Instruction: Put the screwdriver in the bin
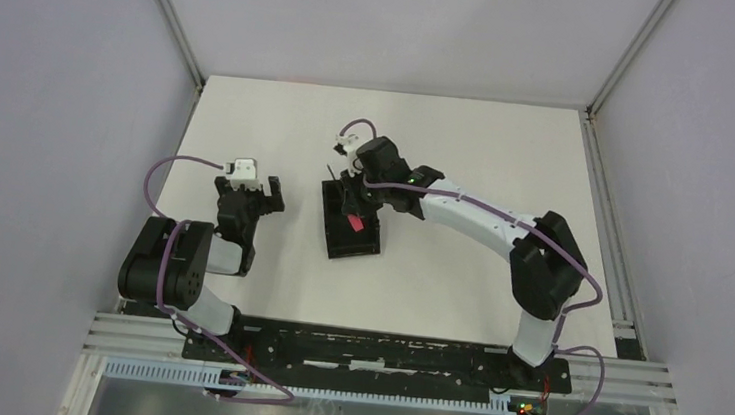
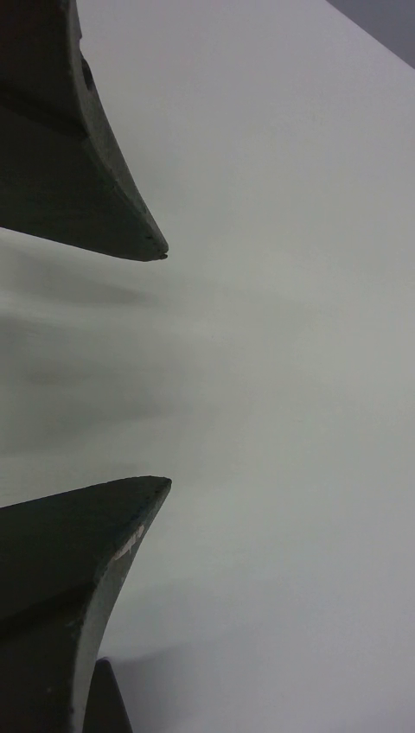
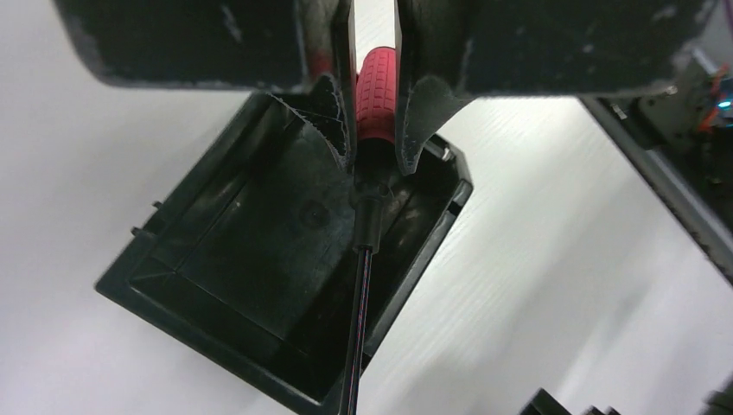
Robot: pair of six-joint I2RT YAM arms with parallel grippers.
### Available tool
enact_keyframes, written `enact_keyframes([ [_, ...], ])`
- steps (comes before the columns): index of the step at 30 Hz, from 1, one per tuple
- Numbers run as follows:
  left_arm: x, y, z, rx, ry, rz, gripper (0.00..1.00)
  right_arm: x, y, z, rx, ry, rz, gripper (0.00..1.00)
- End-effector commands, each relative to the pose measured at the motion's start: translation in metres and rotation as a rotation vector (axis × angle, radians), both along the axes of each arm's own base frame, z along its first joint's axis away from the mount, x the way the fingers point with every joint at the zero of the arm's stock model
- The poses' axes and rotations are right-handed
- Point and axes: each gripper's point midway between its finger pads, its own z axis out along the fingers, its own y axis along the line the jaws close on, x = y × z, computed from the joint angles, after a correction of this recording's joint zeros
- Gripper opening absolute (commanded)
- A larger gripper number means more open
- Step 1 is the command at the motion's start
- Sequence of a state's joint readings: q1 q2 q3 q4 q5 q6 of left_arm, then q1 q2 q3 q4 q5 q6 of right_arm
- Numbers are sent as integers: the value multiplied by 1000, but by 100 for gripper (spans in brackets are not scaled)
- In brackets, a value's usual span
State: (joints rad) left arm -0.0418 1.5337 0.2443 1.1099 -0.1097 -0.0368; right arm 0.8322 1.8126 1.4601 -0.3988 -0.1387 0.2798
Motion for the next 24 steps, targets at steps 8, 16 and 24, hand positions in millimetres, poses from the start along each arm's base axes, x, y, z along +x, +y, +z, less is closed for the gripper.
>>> enact_keyframes([
  [8,6,0,14,15,-56,-3,100,7,-3,-61,-207,-144,58,3],
  [16,6,-1,14,14,-56,-4,100,8,-5,-70,-205,-124,0,42],
  [24,6,0,15,14,-57,-3,100,21,9,-17,-93,-188,-67,48],
])
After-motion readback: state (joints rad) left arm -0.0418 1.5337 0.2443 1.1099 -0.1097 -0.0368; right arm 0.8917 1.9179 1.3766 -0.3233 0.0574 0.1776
